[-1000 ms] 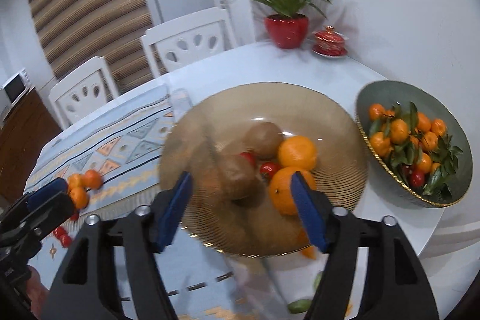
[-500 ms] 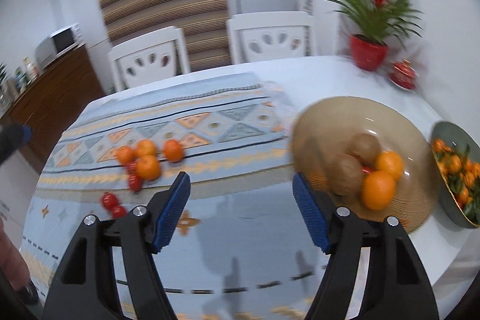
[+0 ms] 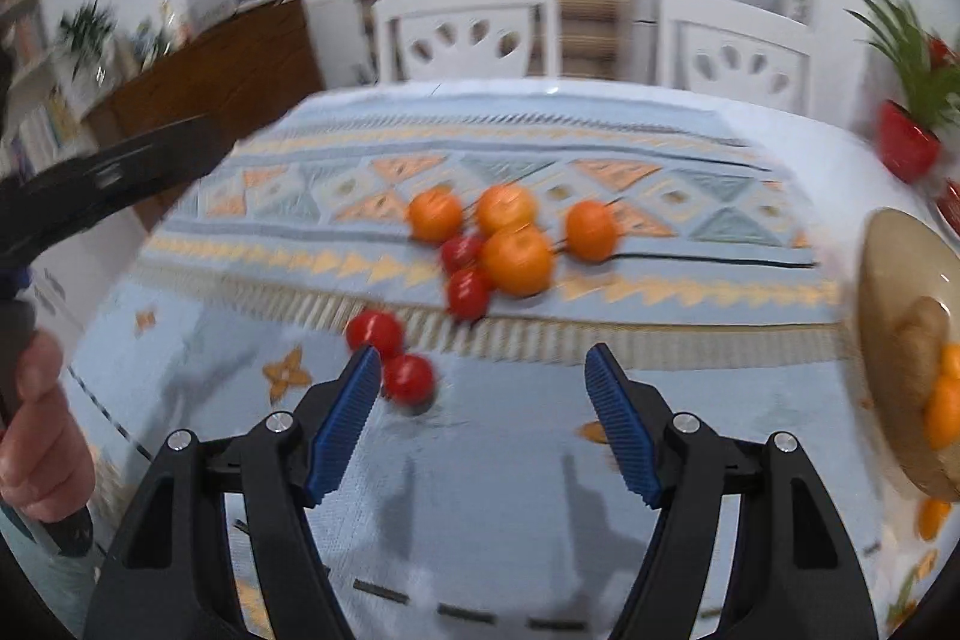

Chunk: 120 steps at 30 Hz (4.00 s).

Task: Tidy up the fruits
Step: 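Move both open tools back toward the remaining tomatoes and mandarins, then grasp a red tomato with the right tool while the left tool grasps another, then carry both red tomatoes in the tools over the glass bowl, then open both tools to drop the tomatoes into the bowl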

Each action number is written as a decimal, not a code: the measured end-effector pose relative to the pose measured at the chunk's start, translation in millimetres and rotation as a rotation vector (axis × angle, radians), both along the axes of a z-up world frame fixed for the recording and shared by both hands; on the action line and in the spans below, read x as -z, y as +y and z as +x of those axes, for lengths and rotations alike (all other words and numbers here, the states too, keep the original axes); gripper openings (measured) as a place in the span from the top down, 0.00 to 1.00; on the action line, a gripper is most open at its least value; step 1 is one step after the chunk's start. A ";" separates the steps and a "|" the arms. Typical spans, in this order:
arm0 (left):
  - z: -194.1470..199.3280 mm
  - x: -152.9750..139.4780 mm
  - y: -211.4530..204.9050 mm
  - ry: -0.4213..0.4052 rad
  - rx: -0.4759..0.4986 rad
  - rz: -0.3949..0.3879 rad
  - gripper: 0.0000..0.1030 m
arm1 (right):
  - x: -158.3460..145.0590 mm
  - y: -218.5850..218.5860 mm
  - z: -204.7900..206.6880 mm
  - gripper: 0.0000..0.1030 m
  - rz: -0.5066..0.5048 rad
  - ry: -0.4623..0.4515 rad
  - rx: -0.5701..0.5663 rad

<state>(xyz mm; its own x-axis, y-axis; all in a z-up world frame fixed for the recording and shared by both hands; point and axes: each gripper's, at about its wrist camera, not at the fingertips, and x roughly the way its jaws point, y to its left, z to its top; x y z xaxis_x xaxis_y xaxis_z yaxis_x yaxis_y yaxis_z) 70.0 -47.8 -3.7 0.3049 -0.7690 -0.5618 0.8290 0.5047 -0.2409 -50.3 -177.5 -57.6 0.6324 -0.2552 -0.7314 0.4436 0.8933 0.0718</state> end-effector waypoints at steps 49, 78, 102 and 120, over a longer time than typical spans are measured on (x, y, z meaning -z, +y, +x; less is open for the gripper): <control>9.5 104.8 -56.0 0.212 0.137 0.187 0.68 | 53.0 11.6 48.6 0.72 0.040 0.124 -0.068; -64.5 30.9 -67.3 -0.011 0.154 0.133 0.69 | -18.0 -43.4 -62.9 0.73 -0.010 -0.061 0.137; -194.8 -0.6 -255.3 0.117 0.548 0.085 0.69 | -35.4 -197.4 -257.6 0.73 0.133 -0.161 0.693; -195.4 4.1 -256.5 0.120 0.536 0.101 0.52 | -33.1 -204.7 -261.3 0.61 0.155 -0.162 0.742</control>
